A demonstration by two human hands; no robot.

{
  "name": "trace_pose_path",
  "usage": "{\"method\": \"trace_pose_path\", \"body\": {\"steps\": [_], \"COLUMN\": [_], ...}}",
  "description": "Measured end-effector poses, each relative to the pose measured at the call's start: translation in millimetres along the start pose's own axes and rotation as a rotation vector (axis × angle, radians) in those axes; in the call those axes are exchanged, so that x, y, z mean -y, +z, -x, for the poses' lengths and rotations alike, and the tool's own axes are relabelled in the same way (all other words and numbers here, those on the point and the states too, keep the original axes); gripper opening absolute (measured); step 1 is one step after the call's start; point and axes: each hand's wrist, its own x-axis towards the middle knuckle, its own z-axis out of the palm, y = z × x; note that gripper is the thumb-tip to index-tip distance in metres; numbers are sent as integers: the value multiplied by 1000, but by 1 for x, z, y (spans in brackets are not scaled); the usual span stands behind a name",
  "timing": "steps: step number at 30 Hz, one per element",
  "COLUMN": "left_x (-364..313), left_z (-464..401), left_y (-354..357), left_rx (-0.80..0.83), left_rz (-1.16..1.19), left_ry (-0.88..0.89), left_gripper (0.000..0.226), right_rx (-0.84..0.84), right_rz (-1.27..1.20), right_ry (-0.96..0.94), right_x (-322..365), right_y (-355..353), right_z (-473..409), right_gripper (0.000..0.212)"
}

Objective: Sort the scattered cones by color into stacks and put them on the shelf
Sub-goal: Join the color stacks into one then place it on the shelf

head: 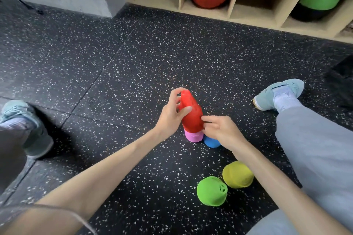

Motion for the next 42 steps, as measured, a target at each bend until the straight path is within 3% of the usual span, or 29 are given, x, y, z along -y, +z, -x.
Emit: {"method": "trace_pose_path", "body": {"steps": [7, 13, 19, 28, 42], "left_x": [7, 17, 38, 73, 62], "left_z": [1, 4, 11, 29, 31], "left_y": [17, 29, 25, 28, 44], "left_rx": [58, 63, 18, 42, -64], "left_rz": [-65, -68, -70, -18, 336], "left_ry": [-16, -25, -99, -258, -317], "left_gripper": [52, 48, 65, 71, 54], "right_rx": [-227, -143, -159, -233, -274], "right_rz": [25, 143, 172, 98, -84], "right_ry": [-247, -309, -302, -301, -292], "right_x": [17, 16, 12, -2, 1], "right_y": [-14, -7, -4, -9, -4], "right_z": [-8, -18, -25, -36, -33], "right_gripper": [32, 44, 33, 31, 33]}}
